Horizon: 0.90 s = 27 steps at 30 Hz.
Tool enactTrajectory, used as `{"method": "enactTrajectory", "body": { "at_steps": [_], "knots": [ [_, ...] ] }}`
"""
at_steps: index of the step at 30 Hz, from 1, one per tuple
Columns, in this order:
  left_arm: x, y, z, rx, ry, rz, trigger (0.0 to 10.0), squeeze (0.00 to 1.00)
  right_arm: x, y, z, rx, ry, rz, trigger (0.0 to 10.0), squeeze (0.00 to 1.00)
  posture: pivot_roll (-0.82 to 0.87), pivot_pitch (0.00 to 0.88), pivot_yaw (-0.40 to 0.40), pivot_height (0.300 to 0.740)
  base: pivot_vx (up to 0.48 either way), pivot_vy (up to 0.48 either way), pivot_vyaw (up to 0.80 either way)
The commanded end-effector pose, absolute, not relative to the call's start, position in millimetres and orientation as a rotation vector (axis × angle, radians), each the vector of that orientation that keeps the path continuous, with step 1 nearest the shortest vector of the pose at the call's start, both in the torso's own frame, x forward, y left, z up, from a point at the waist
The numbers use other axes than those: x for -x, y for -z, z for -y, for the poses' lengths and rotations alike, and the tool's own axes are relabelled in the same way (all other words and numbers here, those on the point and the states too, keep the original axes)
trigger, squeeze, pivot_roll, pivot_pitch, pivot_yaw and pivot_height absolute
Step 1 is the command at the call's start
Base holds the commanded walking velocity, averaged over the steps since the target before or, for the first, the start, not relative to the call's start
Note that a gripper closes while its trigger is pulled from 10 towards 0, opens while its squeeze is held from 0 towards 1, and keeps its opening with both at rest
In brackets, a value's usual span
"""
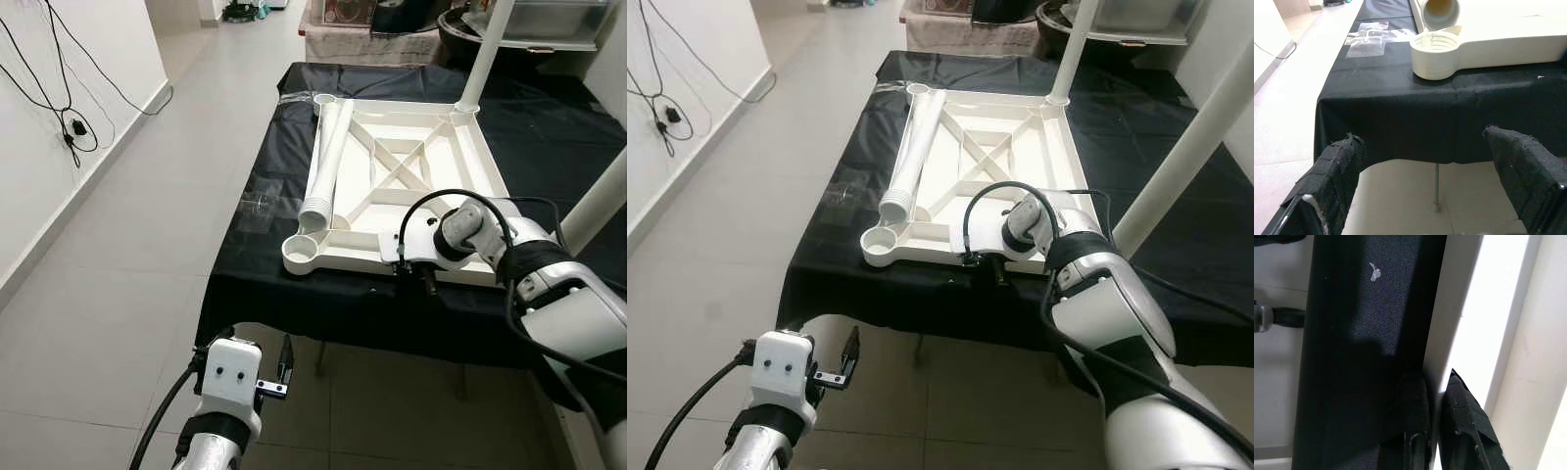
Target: Building children table
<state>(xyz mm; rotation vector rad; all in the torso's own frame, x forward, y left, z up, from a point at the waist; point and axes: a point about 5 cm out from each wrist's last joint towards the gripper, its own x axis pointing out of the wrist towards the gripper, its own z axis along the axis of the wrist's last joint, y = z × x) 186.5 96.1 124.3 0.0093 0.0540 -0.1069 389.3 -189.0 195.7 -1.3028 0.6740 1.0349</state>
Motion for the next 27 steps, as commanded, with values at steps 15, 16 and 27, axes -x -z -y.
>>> {"method": "enactTrajectory", "body": {
  "at_steps": [15,16,27],
  "knots": [
    [-191.1,-115.4,-88.4,0.017,0.131,-0.08,10.0,0.0,-393.4,-210.5,181.0,1.297,-1.035,-0.575,10.0,1.0,-0.01,0.07,-0.026,0.74,0.0,0.0,0.0],
    [-191.8,-114.3,-88.8,0.016,0.132,-0.081,10.0,0.0,-394.1,-214.6,181.5,1.297,-1.029,-0.561,10.0,1.0,-0.01,0.062,-0.025,0.74,0.0,0.0,0.0],
    [-195.9,-107.7,-92.4,0.005,0.136,-0.088,10.0,0.0,-391.5,-256.9,176.2,1.125,-1.157,-0.419,10.0,0.0,-0.02,0.019,-0.016,0.74,0.0,0.0,0.0]
  ]
}}
